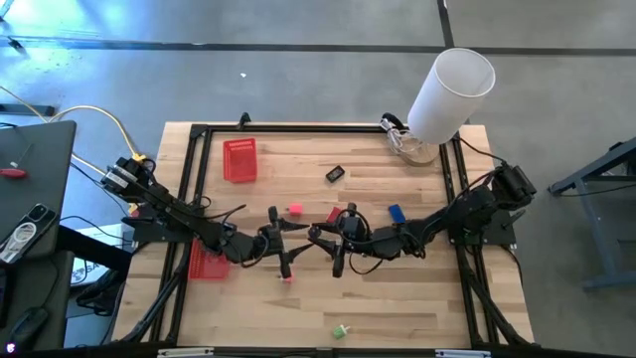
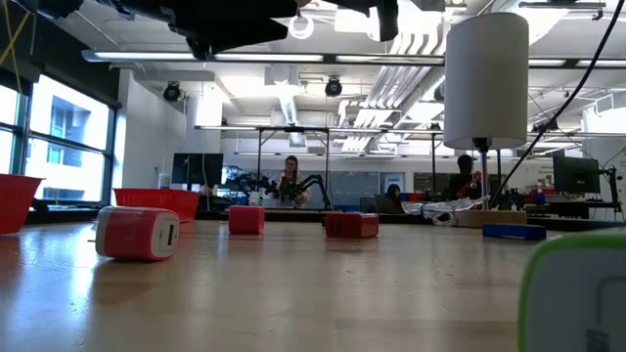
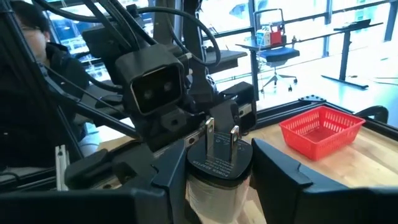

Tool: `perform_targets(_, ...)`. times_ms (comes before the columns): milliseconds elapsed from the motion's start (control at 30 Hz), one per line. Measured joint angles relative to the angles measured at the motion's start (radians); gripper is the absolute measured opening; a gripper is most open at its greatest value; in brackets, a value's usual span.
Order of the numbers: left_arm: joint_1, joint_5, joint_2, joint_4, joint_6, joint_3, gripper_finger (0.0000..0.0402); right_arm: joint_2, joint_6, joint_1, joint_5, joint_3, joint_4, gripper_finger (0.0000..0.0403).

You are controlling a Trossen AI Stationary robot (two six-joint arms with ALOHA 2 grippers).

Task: Pick & Place Office items
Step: Put the white charger adapter into the top red bin

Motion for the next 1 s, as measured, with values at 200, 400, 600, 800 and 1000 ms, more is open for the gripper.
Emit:
perform_targets(200, 0.022, 0.099, 0.000, 0.000, -0.070, 0.000, 0.0222, 0.000, 0.000, -0.019, -0.042, 0.000, -0.001, 0.0137)
perform_targets(400, 0.058, 0.171, 0.000, 0.003, -0.142, 0.000, 0.0222, 0.000, 0.001, -0.020, -0.052, 0.000, -0.009, 0.0137)
perform_targets(600, 0.099, 0.275, 0.000, 0.007, -0.188, 0.000, 0.0222, 0.000, 0.021, -0.019, -0.084, 0.000, -0.022, 0.0137)
perform_targets(800, 0.139, 0.454, 0.000, 0.026, -0.220, 0.000, 0.0222, 0.000, 0.027, -0.019, -0.104, 0.000, -0.041, 0.0137)
perform_targets(1000, 0.171, 0.494, 0.000, 0.037, -0.242, 0.000, 0.0222, 0.000, 0.039, -0.019, -0.110, 0.000, -0.060, 0.0137)
